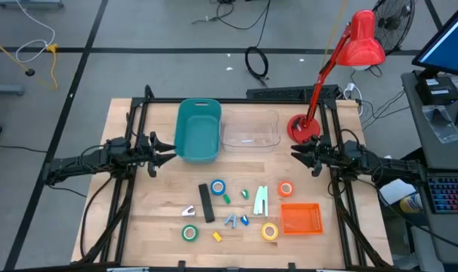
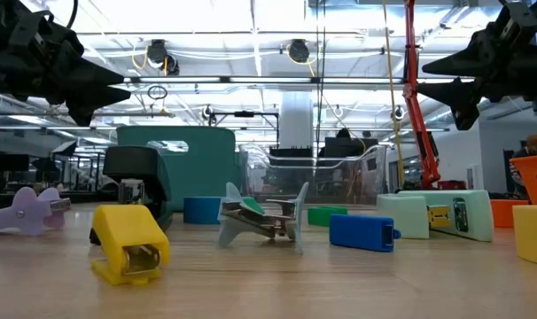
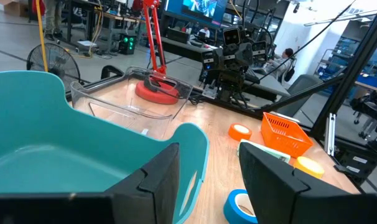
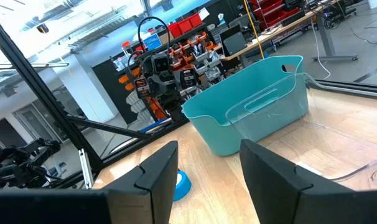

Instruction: Pick and place Stapler, Stapler remover, tape

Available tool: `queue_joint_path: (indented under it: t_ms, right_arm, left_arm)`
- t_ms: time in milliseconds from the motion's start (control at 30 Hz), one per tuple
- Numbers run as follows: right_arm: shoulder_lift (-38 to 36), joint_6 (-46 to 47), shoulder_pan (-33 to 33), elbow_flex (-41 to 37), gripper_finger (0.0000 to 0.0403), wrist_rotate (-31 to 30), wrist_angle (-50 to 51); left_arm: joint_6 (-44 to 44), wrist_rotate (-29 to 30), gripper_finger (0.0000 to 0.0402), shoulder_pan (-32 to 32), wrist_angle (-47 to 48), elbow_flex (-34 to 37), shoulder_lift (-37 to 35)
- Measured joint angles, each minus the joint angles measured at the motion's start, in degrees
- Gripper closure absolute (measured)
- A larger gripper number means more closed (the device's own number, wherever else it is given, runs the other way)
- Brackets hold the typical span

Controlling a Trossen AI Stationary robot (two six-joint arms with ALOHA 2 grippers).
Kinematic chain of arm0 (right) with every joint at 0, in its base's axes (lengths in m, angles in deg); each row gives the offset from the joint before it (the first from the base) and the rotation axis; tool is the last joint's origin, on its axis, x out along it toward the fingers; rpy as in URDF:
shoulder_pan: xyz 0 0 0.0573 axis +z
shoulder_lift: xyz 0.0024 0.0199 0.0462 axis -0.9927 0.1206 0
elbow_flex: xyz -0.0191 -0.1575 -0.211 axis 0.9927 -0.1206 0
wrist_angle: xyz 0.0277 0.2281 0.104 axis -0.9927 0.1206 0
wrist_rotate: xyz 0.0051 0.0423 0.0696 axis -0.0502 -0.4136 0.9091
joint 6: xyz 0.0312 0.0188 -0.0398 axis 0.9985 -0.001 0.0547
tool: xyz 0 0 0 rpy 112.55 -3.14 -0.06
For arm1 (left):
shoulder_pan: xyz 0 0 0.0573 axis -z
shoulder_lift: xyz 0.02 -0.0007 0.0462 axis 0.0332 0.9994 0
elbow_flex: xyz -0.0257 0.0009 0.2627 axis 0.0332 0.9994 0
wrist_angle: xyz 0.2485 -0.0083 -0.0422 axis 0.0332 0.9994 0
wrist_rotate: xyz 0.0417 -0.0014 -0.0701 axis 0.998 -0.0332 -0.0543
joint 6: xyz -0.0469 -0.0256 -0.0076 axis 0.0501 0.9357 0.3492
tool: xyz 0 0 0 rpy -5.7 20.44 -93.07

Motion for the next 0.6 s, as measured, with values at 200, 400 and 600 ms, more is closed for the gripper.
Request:
queue_joint_path:
  t_ms: [200, 400, 600]
  right_arm:
    - [0.0, 0.0, 0.0, 0.0, 0.0234, 0.05, 0.0]
    - [0.0, 0.0, 0.0, 0.0, 0.0234, 0.03, -0.02]
    - [0.0, 0.71, 0.0, 0.0, 0.0234, -0.12, -0.22]
  left_arm:
    - [0.0, 0.0, 0.0233, -0.02, -0.02, 0.02, -0.02]
    - [0.01, 0.02, 0.0233, -0.01, -0.01, 0.01, -0.01]
    - [0.0, -0.01, 0.0233, -0.01, -0.02, 0.01, 0.01]
